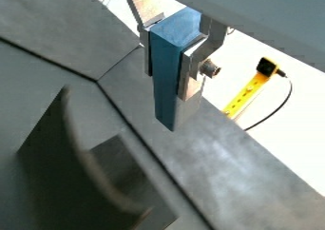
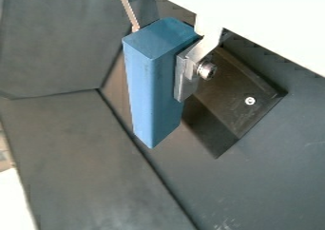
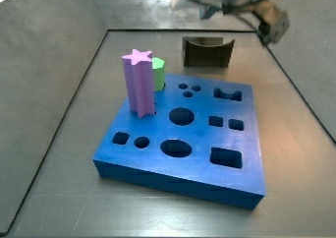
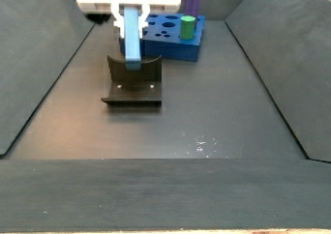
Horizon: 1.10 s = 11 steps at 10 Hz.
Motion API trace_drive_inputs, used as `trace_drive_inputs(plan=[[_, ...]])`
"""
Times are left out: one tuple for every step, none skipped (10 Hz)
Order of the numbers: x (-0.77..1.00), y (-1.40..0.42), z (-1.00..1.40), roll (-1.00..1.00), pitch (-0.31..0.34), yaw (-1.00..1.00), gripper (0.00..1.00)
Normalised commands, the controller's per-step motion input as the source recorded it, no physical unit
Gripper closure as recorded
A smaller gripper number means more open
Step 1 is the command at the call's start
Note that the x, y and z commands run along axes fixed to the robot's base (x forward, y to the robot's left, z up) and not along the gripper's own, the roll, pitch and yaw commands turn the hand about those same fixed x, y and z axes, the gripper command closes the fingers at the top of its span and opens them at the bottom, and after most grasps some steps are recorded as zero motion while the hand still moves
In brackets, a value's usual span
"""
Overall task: Pick up the rectangle object. Move up. Place the rectangle object on the fixture. Regrasp the rectangle object. Move to above the board. Insert the rectangle object.
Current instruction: Move to above the board.
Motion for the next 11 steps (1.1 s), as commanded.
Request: trace_drive_inputs(plan=[[-0.07,0.00,1.00,0.05,-0.142,-0.29,1.00],[-0.07,0.00,1.00,0.04,-0.074,-0.28,1.00],[-0.07,0.00,1.00,0.03,0.013,-0.26,1.00],[-0.07,0.00,1.00,0.02,0.058,-0.24,1.00],[-0.08,0.00,1.00,0.01,0.144,-0.19,1.00],[-0.08,0.00,1.00,0.00,0.207,-0.15,1.00],[-0.08,0.00,1.00,-0.01,0.264,-0.10,1.00],[-0.07,-0.01,1.00,-0.03,0.313,-0.04,1.00],[-0.07,-0.01,1.00,-0.04,0.319,0.01,1.00],[-0.07,-0.01,1.00,-0.06,0.315,0.06,1.00],[-0.06,-0.02,1.00,-0.07,0.298,0.11,1.00]])
